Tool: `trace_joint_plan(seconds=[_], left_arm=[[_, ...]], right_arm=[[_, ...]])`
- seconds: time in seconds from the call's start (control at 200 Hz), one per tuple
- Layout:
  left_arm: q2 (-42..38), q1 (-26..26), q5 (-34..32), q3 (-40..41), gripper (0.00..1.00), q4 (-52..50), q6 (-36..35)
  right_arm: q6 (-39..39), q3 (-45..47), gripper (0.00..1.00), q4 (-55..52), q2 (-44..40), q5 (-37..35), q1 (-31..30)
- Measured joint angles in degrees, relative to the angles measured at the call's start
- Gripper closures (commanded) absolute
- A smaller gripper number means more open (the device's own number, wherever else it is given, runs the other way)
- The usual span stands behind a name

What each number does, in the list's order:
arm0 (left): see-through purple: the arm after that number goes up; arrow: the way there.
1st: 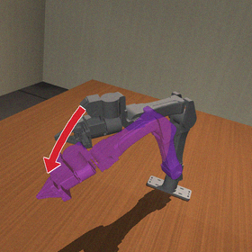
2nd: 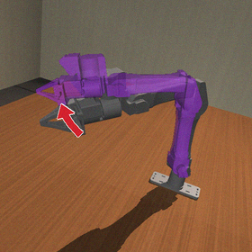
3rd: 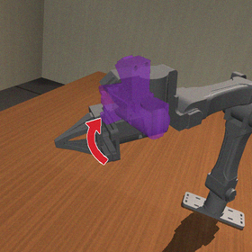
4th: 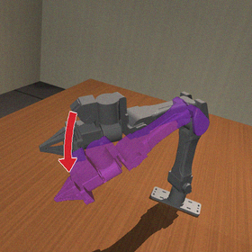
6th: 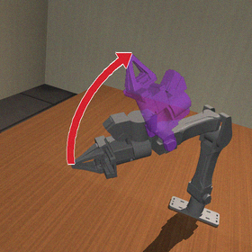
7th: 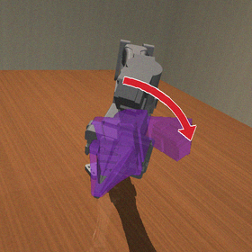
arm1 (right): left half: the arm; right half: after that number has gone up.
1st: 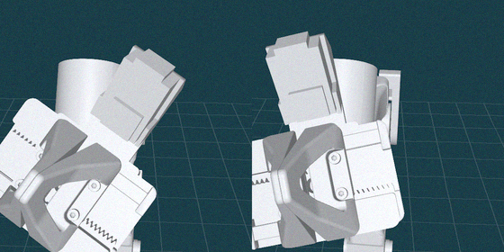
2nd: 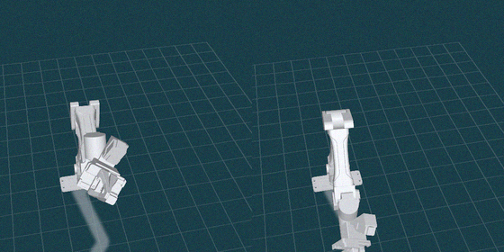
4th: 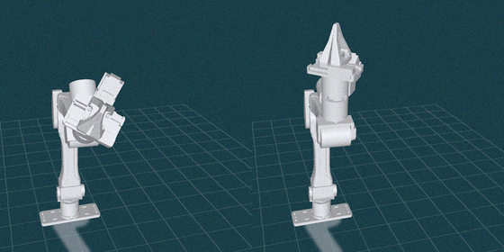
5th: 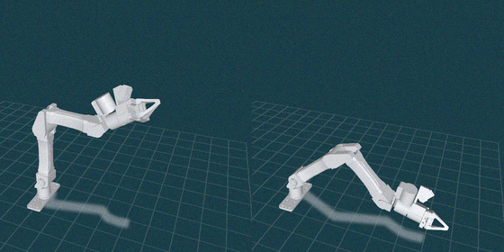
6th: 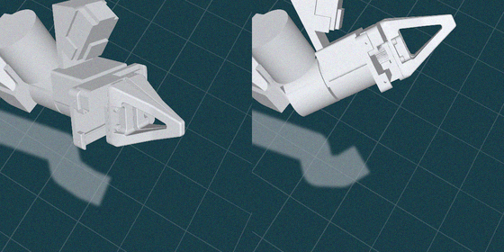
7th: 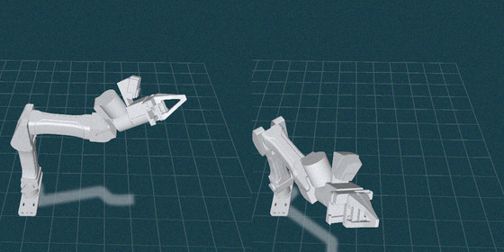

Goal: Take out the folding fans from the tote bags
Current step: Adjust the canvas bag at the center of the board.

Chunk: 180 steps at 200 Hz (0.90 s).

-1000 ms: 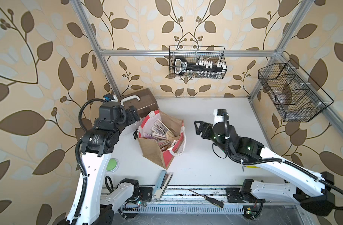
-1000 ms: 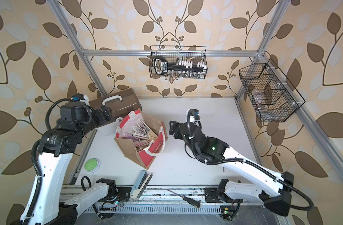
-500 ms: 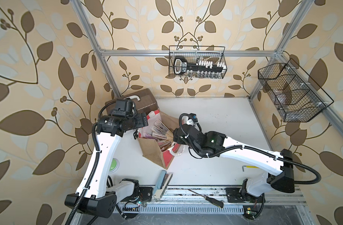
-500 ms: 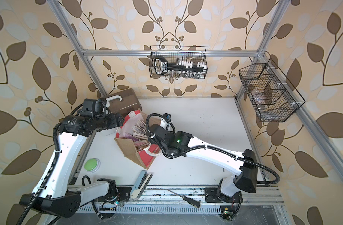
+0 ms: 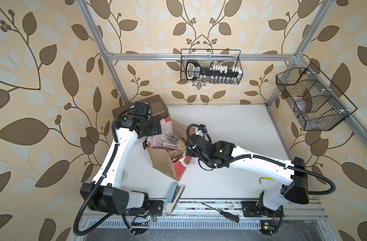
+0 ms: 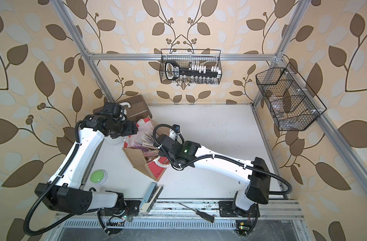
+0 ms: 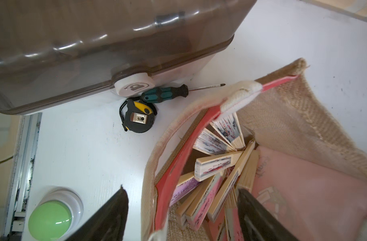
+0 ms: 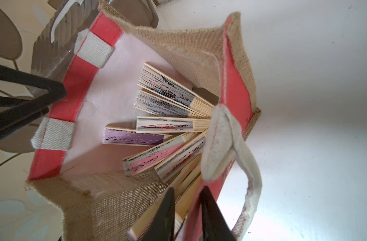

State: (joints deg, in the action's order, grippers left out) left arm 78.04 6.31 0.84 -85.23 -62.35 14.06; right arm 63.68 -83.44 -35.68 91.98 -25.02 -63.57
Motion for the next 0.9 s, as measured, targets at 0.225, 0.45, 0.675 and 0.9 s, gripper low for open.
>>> trace_joint_plan(seconds=[0.225,0.45,0.675,0.9], left_arm=[[8.13,0.0,0.04,-4.33,0.43,-0.46,-0.96],[11.78,0.15,0.66,-5.68,0.83,-0.5,-2.6],[11.04,0.55,0.55,-5.7,1.0,-0.44,-2.45],[6.38,2.4,5.14,-12.22,1.0,-0.55,-2.4]], right_arm=[[-0.09,2.14,0.9,1.7,-1.42,0.68,0.37],[-0.31,4.2,0.9,2.73,-2.75,1.29,0.72],[-0.59,6.36,0.86,4.04,-4.35,2.03,1.99],[-2.1,8.52,0.6,5.22,-5.25,3.02,4.26]])
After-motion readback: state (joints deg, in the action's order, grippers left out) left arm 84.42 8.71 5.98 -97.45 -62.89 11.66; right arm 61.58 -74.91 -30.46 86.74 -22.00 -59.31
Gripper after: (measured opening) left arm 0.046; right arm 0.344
